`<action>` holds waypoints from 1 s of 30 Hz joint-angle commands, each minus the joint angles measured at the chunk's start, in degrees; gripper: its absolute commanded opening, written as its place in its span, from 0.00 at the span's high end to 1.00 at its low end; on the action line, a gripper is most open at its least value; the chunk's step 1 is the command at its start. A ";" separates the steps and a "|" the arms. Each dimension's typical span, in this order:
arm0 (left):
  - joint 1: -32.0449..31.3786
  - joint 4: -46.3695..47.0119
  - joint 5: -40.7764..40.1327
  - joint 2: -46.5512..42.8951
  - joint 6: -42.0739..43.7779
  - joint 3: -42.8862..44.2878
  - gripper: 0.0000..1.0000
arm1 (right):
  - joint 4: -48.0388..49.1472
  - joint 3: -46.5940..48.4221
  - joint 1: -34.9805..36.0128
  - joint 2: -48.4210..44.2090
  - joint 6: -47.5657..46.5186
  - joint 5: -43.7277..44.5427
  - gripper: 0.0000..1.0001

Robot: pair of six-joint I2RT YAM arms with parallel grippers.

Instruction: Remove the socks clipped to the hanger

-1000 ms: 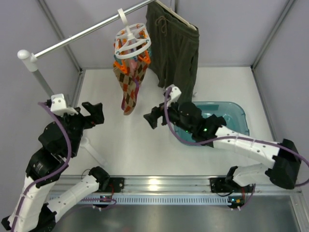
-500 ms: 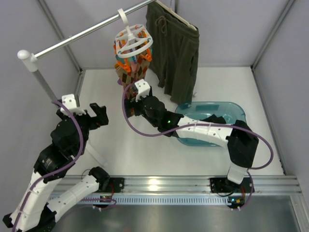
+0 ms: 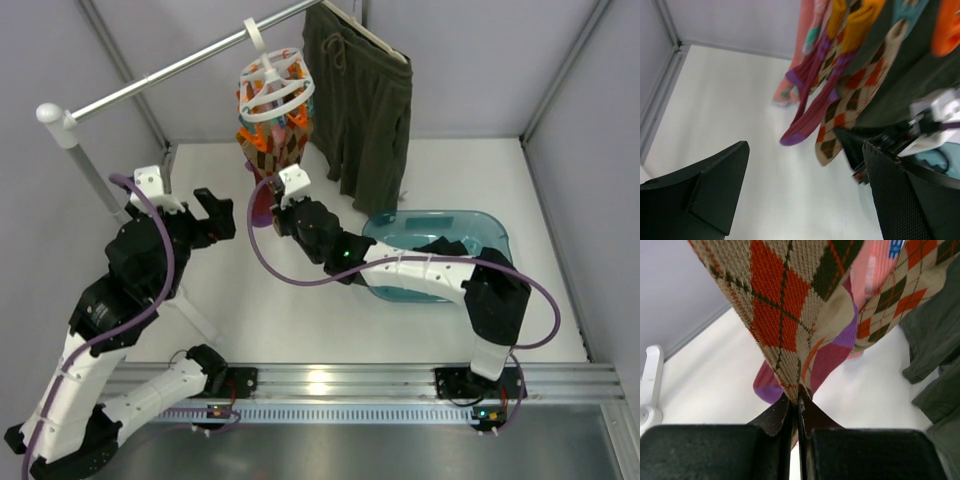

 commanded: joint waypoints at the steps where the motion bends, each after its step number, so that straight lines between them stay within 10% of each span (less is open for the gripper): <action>1: 0.06 2.49 4.54 5.86 -2.18 8.80 0.02 | 4.53 -2.85 0.41 -4.21 0.46 -2.53 1.00; 10: 0.14 11.01 6.84 17.38 1.77 19.82 0.04 | 4.36 -11.91 0.85 -14.22 2.92 -9.47 1.00; 30: 0.76 18.92 6.75 19.68 8.19 14.03 0.22 | 0.93 -17.71 -0.99 -26.19 6.71 -25.03 1.00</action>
